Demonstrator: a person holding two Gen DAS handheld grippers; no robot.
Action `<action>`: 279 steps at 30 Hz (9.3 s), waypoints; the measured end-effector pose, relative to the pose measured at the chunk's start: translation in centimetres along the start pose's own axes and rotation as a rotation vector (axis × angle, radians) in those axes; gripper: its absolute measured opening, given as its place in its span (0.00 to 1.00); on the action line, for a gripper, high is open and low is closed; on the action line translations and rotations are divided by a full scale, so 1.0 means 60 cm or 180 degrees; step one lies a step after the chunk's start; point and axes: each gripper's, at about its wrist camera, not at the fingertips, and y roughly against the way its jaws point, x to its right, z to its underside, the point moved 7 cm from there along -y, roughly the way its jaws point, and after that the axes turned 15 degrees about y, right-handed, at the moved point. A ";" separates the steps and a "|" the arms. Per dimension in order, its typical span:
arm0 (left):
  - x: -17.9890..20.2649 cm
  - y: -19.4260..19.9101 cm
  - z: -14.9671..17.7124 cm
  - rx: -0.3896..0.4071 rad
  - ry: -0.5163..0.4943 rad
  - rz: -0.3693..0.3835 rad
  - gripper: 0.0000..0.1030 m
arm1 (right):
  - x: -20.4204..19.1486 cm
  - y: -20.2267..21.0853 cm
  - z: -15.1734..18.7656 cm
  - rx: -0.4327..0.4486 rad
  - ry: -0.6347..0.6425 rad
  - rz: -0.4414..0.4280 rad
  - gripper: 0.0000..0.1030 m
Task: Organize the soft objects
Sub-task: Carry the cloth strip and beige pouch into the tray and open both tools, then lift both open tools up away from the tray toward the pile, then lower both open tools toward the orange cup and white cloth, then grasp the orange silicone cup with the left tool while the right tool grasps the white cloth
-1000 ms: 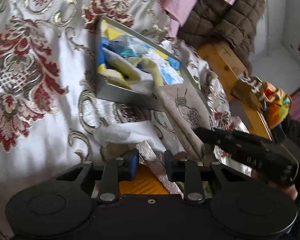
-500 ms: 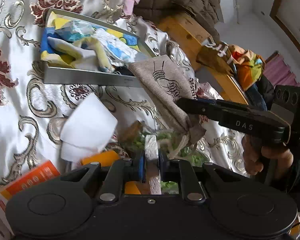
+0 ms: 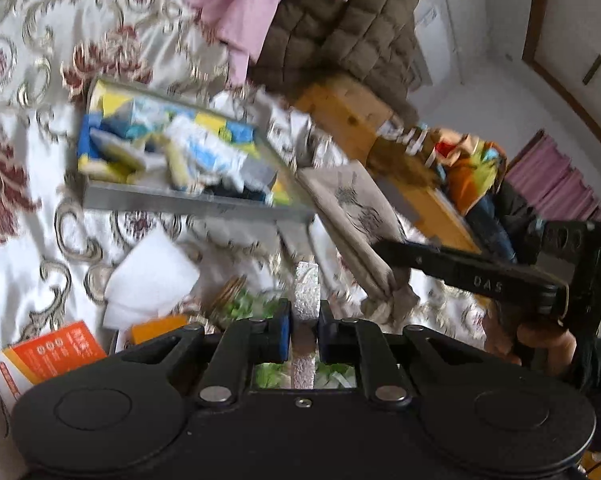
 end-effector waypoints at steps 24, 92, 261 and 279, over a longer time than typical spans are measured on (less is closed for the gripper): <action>0.064 -0.158 -0.350 0.1104 -0.0115 -0.0410 0.13 | 0.151 -0.244 -0.206 0.0391 -0.0232 0.0232 0.11; 0.170 0.043 -0.161 0.1734 -0.0419 -0.1125 0.99 | 0.069 0.080 -0.173 0.0901 -0.0130 0.0608 0.99; -0.023 -0.061 0.181 0.0414 -0.2846 -0.2119 0.43 | -0.165 -0.350 0.014 -0.1265 0.0837 -0.1001 0.46; -0.032 -0.015 0.124 0.0718 -0.1384 -0.1469 0.28 | -0.114 -0.280 -0.010 -0.0770 0.0844 -0.0378 0.11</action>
